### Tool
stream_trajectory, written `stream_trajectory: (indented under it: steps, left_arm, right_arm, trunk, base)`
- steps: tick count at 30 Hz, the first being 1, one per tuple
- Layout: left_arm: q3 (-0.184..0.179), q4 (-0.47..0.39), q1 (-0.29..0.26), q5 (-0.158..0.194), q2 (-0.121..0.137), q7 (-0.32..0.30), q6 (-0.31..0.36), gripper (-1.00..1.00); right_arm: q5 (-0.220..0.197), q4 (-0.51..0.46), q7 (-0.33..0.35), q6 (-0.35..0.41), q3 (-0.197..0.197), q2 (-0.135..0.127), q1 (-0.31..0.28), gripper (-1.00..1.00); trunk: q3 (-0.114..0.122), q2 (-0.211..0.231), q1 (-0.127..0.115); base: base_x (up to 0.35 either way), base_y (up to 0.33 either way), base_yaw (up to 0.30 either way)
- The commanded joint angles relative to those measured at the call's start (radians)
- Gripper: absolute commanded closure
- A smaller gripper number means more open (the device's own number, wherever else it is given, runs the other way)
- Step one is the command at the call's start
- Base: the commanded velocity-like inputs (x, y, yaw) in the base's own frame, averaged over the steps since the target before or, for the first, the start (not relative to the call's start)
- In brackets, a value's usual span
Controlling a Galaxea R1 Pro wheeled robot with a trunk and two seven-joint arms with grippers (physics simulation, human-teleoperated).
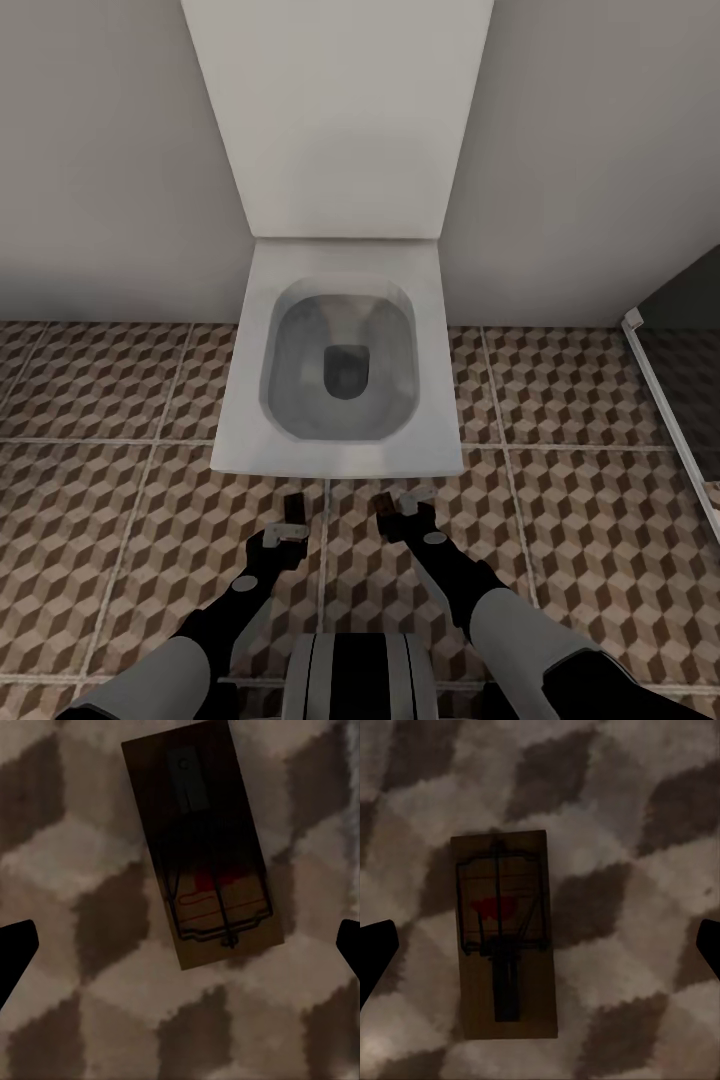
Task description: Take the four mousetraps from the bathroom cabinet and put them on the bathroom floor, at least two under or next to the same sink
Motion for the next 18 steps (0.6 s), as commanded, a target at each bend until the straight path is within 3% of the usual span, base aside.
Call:
stream_trajectory:
  steps: [1,18]
  left_arm:
    - [-0.009,0.001,-0.001,0.01,0.001,0.006,-0.004,-1.0]
    - [-0.009,0.0,-0.001,0.009,0.001,0.006,-0.004,-1.0]
  right_arm:
    - [-0.004,0.0,-0.007,0.0,0.008,-0.001,0.0,-1.0]
    - [-0.004,0.0,-0.007,-0.004,0.009,0.0,0.0,-1.0]
  trunk:
    - [0.0,0.0,0.0]
    - [0.0,0.0,0.0]
  base:
    - [0.0,0.0,0.0]
    - [0.0,0.0,0.0]
